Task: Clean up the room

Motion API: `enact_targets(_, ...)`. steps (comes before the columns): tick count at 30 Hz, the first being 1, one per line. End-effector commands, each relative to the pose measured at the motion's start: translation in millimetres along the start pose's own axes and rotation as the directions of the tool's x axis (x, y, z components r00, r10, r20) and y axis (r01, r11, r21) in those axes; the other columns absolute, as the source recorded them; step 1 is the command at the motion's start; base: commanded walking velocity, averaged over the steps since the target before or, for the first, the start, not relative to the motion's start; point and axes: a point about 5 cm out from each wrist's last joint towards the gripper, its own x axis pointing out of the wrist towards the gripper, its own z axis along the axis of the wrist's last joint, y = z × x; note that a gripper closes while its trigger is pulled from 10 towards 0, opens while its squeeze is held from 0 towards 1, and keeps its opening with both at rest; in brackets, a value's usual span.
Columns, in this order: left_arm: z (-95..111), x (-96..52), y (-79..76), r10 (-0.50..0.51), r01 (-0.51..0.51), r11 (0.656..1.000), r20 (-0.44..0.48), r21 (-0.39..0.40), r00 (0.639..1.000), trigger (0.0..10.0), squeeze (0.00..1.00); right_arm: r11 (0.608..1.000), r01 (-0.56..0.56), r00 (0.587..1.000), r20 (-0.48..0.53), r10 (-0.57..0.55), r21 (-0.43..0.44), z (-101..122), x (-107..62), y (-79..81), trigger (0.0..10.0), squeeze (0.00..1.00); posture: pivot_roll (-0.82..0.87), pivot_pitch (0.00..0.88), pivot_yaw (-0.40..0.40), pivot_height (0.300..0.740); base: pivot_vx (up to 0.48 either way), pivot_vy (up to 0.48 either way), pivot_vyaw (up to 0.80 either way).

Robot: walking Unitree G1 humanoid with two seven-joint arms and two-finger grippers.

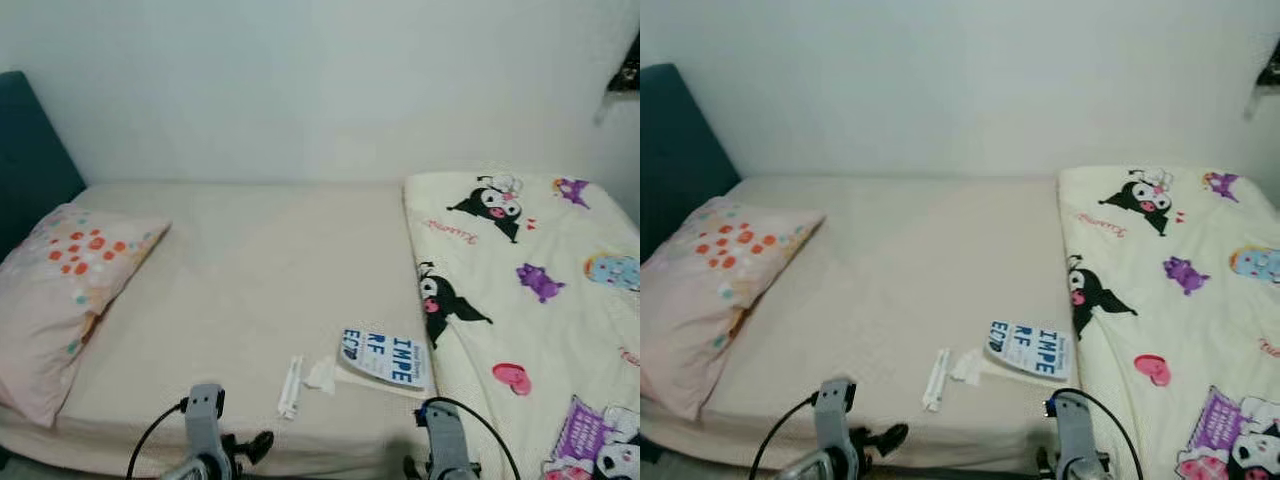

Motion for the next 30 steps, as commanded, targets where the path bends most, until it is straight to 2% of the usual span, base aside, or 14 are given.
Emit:
enact_targets(1, 5, -0.2, 2.1, 0.010, -0.010, 1.000, 0.021, 0.016, 1.000, 10.0, 0.00, 0.999, -0.029, 0.998, 0.055, 0.027, 0.030, 14, 1.3, 7.6, 10.0, 0.00, -0.10, 0.058, 0.034, 0.740, 0.000, 0.000, 0.00)
enact_targets(7, 22, 3.5, -0.7, -0.011, 0.009, 1.000, 0.074, 0.028, 0.997, 10.0, 0.00, 0.998, -0.044, 0.991, 0.127, 0.038, 0.049, 36, 2.3, 10.4, 10.0, 0.00, -0.10, 0.057, 0.034, 0.740, 0.000, 0.000, 0.00)
enact_targets(12, 34, 7.5, -6.9, -0.046, 0.042, 0.999, 0.118, 0.035, 0.992, 10.0, 0.00, 0.995, -0.074, 0.978, 0.202, 0.059, 0.067, 59, 2.0, 14.1, 10.0, 0.00, -0.10, 0.054, 0.033, 0.720, 0.000, 0.000, 0.00)
enact_targets(14, 41, 12.2, -16.4, -0.080, 0.073, 0.996, 0.147, 0.052, 0.986, 10.0, 0.00, 0.994, -0.092, 0.962, 0.263, 0.074, 0.060, 76, 0.7, 16.2, 10.0, 0.00, -0.10, 0.055, 0.032, 0.710, 0.000, 0.000, 0.00)
enact_targets(15, 41, 12.2, -16.4, -0.080, 0.073, 0.996, 0.147, 0.052, 0.986, 10.0, 0.00, 0.994, -0.092, 0.962, 0.263, 0.074, 0.060, 76, 0.7, 16.2, 10.0, 0.00, -0.10, 0.055, 0.032, 0.710, 0.000, 0.000, 0.00)
enact_targets(16, 49, 18.5, -31.0, -0.134, 0.120, 0.989, 0.171, 0.089, 0.976, 10.0, 0.00, 0.991, -0.112, 0.940, 0.330, 0.083, 0.067, 95, -1.6, 16.5, 10.0, 0.00, -0.10, 0.054, 0.030, 0.695, 0.000, 0.000, 0.00)
enact_targets(17, 49, 18.5, -31.0, -0.134, 0.120, 0.989, 0.171, 0.089, 0.976, 10.0, 0.00, 0.991, -0.112, 0.940, 0.330, 0.083, 0.067, 95, -1.6, 16.5, 10.0, 0.00, -0.10, 0.054, 0.030, 0.695, 0.000, 0.000, 0.00)
enact_targets(21, 60, 25.8, -51.6, -0.211, 0.184, 0.972, 0.195, 0.146, 0.958, 10.0, 0.00, 0.991, -0.118, 0.912, 0.402, 0.084, 0.061, 117, -5.4, 13.7, 10.0, 0.00, -0.10, 0.059, 0.028, 0.675, 0.000, 0.000, 0.00)
enact_targets(24, 62, 27.3, -56.0, -0.226, 0.195, 0.967, 0.198, 0.161, 0.954, 10.0, 0.00, 0.992, -0.115, 0.906, 0.416, 0.081, 0.056, 122, -6.3, 12.7, 10.0, 0.00, -0.10, 0.061, 0.029, 0.670, 0.000, 0.000, 0.00)
enact_targets(25, 67, 31.3, -66.4, -0.240, 0.196, 0.956, 0.195, 0.219, 0.951, 10.0, 0.00, 0.994, -0.102, 0.887, 0.456, 0.073, 0.039, 135, -9.4, 9.9, 10.0, 0.00, -0.11, 0.063, 0.030, 0.660, 0.000, 0.000, 0.00)
enact_targets(28, 68, 32.5, -69.4, -0.239, 0.190, 0.951, 0.193, 0.244, 0.952, 10.0, 0.00, 0.994, -0.101, 0.880, 0.469, 0.072, 0.036, 139, -10.6, 9.1, 10.0, 0.00, -0.11, 0.063, 0.030, 0.655, 0.000, 0.000, 0.00)
enact_targets(30, 73, 34.8, -74.8, -0.216, 0.149, 0.942, 0.204, 0.300, 0.955, 10.0, 0.00, 0.994, -0.105, 0.860, 0.505, 0.074, 0.034, 150, -13.7, 7.7, 10.0, 0.00, -0.11, 0.065, 0.029, 0.645, 0.000, 0.000, 0.00)
